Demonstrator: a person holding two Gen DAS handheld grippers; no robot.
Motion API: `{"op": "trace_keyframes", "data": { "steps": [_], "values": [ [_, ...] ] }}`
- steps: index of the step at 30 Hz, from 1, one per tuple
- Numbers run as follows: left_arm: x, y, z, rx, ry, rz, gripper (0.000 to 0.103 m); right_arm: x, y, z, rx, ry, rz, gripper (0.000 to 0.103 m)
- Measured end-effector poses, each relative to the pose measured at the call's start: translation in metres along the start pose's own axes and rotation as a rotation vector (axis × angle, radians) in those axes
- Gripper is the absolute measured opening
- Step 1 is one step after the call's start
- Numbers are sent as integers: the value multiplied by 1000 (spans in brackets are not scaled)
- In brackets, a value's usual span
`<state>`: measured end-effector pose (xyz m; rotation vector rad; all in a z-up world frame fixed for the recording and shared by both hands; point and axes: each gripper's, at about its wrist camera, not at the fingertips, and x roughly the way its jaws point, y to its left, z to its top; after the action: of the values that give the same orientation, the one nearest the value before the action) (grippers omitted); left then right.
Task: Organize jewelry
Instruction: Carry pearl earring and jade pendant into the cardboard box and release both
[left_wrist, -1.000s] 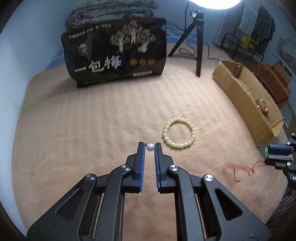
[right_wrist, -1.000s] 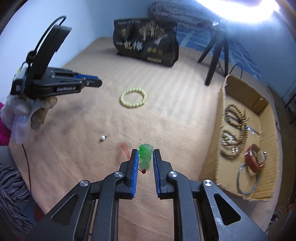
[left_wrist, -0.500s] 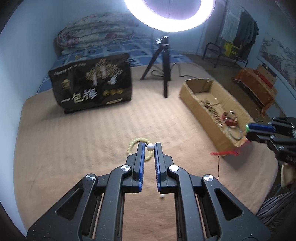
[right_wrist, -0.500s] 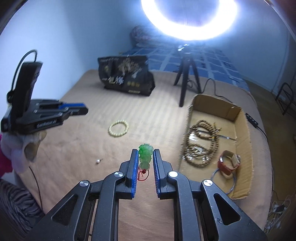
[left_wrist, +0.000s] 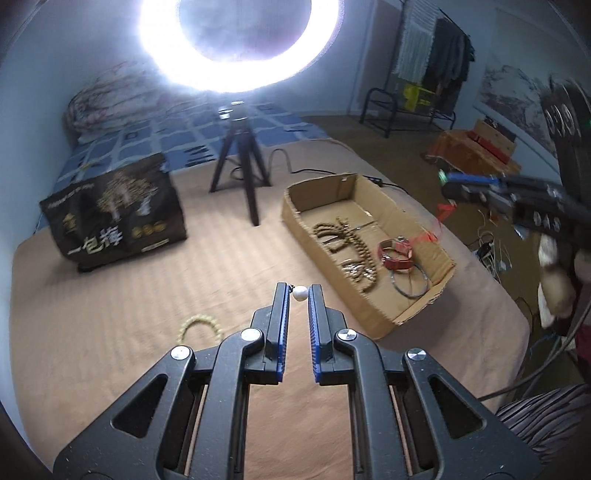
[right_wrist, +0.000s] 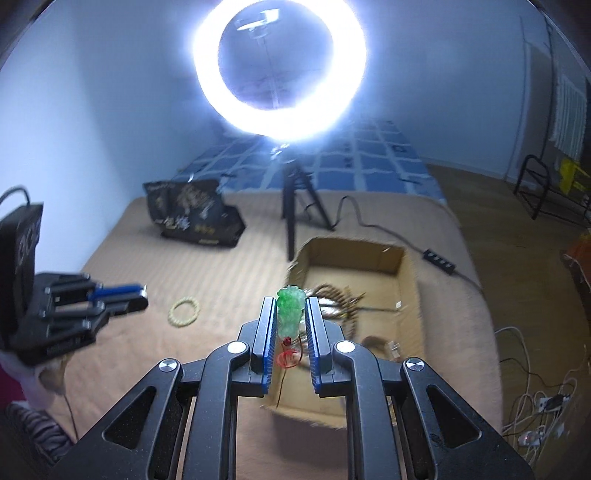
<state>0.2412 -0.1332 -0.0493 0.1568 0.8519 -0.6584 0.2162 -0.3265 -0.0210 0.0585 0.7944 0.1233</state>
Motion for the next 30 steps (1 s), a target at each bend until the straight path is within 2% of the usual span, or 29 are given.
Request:
{"op": "trace_keyframes", "data": {
  "steps": [9, 15, 23, 30],
  "values": [
    [27, -52, 12, 49, 13, -67, 9, 16, -35, 11, 20, 14, -70, 14],
    [53, -73, 17, 53, 35, -94, 9, 37, -57, 15, 61, 39, -96, 14],
    [82, -79, 18, 4, 63, -115, 9, 67, -78, 13, 106, 79, -109, 14],
    [98, -77, 23, -20, 66, -93, 9, 83, -83, 3, 118, 112, -108, 14]
  ]
}}
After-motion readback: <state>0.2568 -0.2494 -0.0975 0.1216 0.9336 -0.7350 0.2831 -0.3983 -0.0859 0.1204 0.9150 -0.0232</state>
